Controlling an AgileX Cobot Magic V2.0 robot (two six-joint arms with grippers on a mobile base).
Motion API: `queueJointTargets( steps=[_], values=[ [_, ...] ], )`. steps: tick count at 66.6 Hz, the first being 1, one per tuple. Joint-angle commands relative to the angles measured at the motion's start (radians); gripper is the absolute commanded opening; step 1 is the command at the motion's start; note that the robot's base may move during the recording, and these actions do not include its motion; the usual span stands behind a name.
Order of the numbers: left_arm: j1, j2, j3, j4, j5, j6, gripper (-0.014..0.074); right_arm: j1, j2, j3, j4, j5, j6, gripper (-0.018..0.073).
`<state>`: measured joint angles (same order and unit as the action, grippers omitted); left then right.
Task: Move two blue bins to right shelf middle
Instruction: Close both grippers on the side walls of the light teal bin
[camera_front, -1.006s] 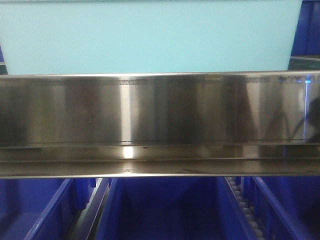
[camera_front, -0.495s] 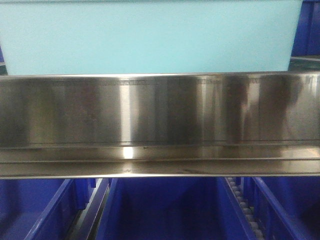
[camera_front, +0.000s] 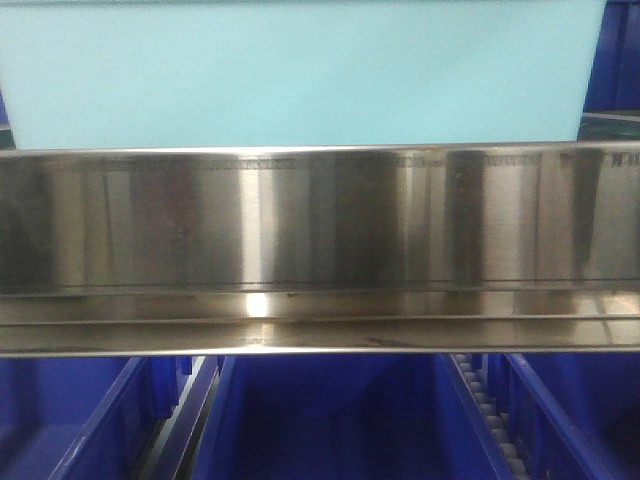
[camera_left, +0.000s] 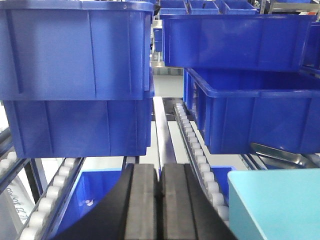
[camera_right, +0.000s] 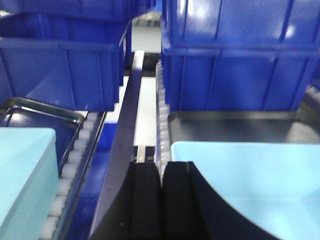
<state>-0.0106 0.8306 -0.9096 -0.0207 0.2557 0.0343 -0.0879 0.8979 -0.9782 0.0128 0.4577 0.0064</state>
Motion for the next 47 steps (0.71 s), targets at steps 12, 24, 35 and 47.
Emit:
queueJointTargets(
  steps=[12,24,35,47],
  values=[
    [-0.014,0.159,-0.155,-0.097,0.193,-0.001,-0.0111,0.081,0.158,-0.138,0.044,0.208,0.023,-0.0161],
    [-0.088,0.311,-0.332,-0.084,0.395,-0.069,-0.0111,0.183,0.282,-0.242,0.028,0.311,0.129,-0.0160],
    [-0.210,0.400,-0.437,0.048,0.489,-0.252,-0.0111,0.283,0.364,-0.337,-0.092,0.436,0.254,-0.0160],
    [-0.323,0.475,-0.508,0.137,0.539,-0.333,-0.0111,0.344,0.446,-0.439,-0.087,0.489,0.262,-0.0160]
  ],
)
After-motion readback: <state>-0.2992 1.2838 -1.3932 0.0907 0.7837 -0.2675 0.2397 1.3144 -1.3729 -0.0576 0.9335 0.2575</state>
